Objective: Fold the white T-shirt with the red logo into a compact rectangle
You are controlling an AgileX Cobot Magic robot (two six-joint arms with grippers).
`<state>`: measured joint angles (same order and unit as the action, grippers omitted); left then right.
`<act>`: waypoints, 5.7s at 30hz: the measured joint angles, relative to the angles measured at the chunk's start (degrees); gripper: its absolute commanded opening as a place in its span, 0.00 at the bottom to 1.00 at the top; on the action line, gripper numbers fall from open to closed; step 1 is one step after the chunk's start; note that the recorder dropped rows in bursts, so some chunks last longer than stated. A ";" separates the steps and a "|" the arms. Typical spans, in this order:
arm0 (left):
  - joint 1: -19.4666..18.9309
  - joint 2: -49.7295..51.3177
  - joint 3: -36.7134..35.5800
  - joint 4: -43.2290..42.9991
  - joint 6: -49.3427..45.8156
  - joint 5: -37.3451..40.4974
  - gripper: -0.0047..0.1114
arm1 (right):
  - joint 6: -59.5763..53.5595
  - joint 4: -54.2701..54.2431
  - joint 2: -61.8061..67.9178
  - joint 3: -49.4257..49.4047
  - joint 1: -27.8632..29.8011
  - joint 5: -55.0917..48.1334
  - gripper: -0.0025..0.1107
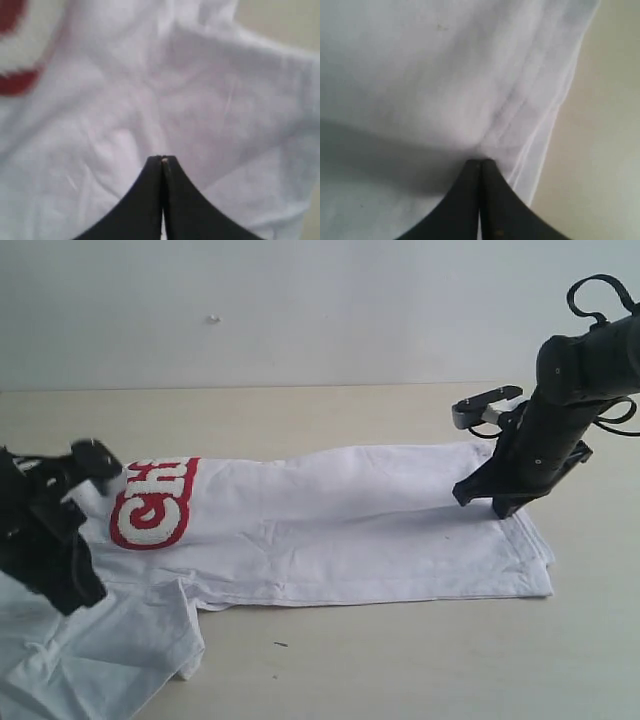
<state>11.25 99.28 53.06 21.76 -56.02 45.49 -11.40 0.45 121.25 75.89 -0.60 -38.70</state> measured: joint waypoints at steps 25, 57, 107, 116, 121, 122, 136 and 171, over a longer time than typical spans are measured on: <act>-0.32 23.90 18.85 8.94 1.91 -34.90 0.04 | 0.00 0.79 -0.84 -0.67 0.00 18.43 0.02; -13.28 22.19 14.05 -5.69 20.62 -37.87 0.04 | 4.52 6.57 7.81 6.78 4.16 21.71 0.02; -7.23 21.57 19.73 2.86 15.29 -30.76 0.04 | 7.52 5.22 7.03 9.44 2.06 13.07 0.02; -7.23 2.54 11.48 3.76 13.98 -21.48 0.04 | 7.42 2.91 -7.98 2.85 2.29 6.88 0.02; -6.64 -7.85 6.33 4.38 11.03 -9.73 0.04 | 5.10 -1.91 -17.70 -3.76 2.29 6.69 0.02; -6.13 -9.14 5.13 4.36 10.91 -8.39 0.04 | 4.83 -2.44 -19.09 -4.88 2.29 6.55 0.02; 20.15 -18.07 -13.33 4.39 14.04 -7.40 0.64 | 3.06 -4.99 -35.78 -16.27 2.29 0.82 0.02; 27.89 1.27 -6.49 -18.72 26.43 -7.77 0.04 | 2.34 -5.97 -35.80 -16.27 2.29 2.69 0.02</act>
<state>39.14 100.55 46.58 3.04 -29.59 37.72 -9.06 -5.53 85.44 59.62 1.70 -36.01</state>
